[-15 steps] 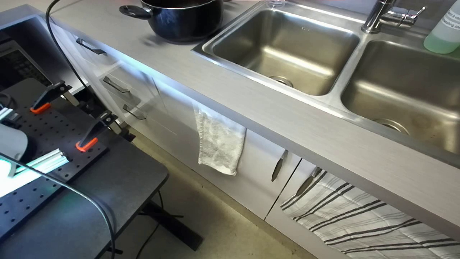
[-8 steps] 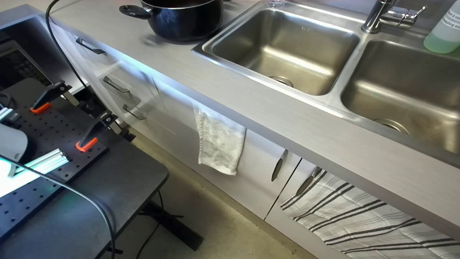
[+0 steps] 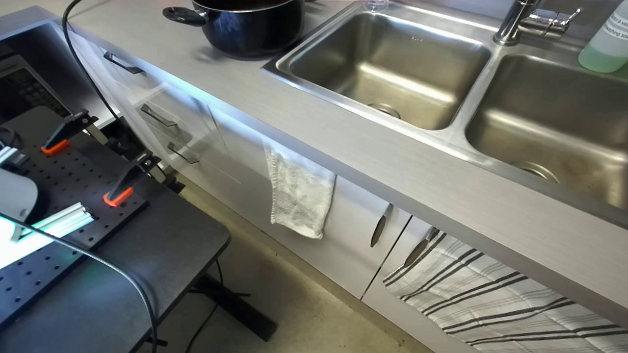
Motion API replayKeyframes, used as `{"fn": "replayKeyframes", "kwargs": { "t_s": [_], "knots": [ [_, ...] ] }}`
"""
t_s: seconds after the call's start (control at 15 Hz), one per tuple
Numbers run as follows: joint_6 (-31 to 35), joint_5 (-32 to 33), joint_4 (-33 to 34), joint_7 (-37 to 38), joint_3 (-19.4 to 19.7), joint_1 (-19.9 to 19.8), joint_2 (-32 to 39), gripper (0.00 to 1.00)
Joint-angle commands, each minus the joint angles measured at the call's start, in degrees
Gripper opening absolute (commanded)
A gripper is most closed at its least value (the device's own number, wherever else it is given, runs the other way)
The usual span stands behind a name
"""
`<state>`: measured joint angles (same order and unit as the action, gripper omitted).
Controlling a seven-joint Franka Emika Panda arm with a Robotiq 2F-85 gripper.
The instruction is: Put the lid on the pot
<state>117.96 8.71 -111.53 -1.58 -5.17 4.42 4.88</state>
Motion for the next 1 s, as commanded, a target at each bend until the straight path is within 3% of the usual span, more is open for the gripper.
{"fn": "replayKeyframes", "kwargs": {
  "t_s": [0.0,0.93],
  "knots": [
    [2.45,-2.67,-1.47,-1.12,1.33,-1.24,-2.00,0.25],
    [3.35,-4.74,-0.31,-1.25,5.02,-5.36,-0.41,0.25]
  ]
}}
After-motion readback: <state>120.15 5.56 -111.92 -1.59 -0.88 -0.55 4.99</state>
